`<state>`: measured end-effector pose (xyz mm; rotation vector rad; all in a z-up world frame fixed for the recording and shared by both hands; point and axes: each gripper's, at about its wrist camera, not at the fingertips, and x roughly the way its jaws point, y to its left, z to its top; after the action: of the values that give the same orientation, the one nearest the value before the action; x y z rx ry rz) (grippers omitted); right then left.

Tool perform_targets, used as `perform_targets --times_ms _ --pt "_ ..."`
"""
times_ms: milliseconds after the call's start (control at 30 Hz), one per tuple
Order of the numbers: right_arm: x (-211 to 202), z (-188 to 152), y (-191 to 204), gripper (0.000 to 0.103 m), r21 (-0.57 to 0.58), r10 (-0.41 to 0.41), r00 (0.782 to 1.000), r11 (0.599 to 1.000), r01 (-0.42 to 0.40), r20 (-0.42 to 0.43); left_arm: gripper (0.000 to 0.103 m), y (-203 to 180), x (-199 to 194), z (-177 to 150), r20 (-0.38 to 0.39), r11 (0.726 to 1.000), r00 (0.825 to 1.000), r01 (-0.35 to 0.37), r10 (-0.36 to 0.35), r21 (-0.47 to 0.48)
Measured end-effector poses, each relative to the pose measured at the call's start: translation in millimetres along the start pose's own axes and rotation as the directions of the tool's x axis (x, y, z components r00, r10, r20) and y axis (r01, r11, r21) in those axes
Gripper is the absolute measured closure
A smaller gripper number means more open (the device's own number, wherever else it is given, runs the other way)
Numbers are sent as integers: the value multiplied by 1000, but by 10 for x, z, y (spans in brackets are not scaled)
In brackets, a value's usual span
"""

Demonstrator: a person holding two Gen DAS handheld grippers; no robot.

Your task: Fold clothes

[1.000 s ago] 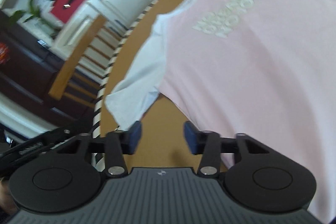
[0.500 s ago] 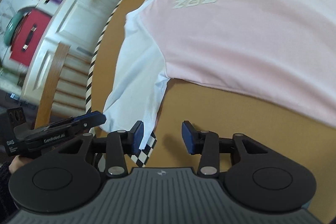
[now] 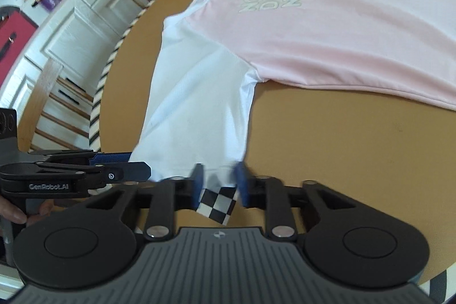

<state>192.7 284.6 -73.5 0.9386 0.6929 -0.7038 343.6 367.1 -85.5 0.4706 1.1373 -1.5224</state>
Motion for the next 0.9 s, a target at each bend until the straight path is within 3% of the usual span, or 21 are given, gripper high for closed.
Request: perform_targets --times_ms 67,100,200,367,433,533,600,667,733,800,833,900 --pt "18 4 30 95 7 -7 1000 1000 7 -16 92 9 13 -25 -18 1000 1000 3 -3 -15" --pt "4 6 30 95 18 -10 1000 1000 10 -15 95 35 15 -37 -27 999 1000 5 -6 -36" --pt "-70 14 46 97 38 1 1000 999 -1 -5 96 117 -54 -44 -11 995 1000 8 -9 -99" --pt "-192 52 105 98 37 -21 999 999 20 27 97 91 -226 36 48 998 999 17 -14 -65" --pt "-182 70 78 90 75 -43 999 996 41 23 96 78 -217 68 29 998 999 31 -29 -53" --pt "-119 44 -55 69 193 -20 1000 981 17 15 95 73 -114 69 -10 999 1000 6 -6 -34" --pt "-88 14 -44 70 198 -24 999 980 18 29 94 63 -104 38 -20 1000 1000 -9 9 -21" --pt "-35 7 29 70 162 -41 999 986 35 32 84 63 -133 -1 -20 1000 1000 -21 21 0" --pt "19 2 96 73 133 -45 998 990 39 35 72 74 -186 -33 -12 999 999 -33 33 26" --pt "65 3 171 87 91 -65 997 994 62 37 68 127 -219 -41 -13 999 999 -40 41 23" --pt "80 5 201 99 63 -87 996 994 84 32 66 159 -229 -40 -16 999 999 -42 42 12" --pt "43 13 190 101 35 -113 993 993 112 26 63 222 -249 -32 -17 999 1000 -25 25 -34"
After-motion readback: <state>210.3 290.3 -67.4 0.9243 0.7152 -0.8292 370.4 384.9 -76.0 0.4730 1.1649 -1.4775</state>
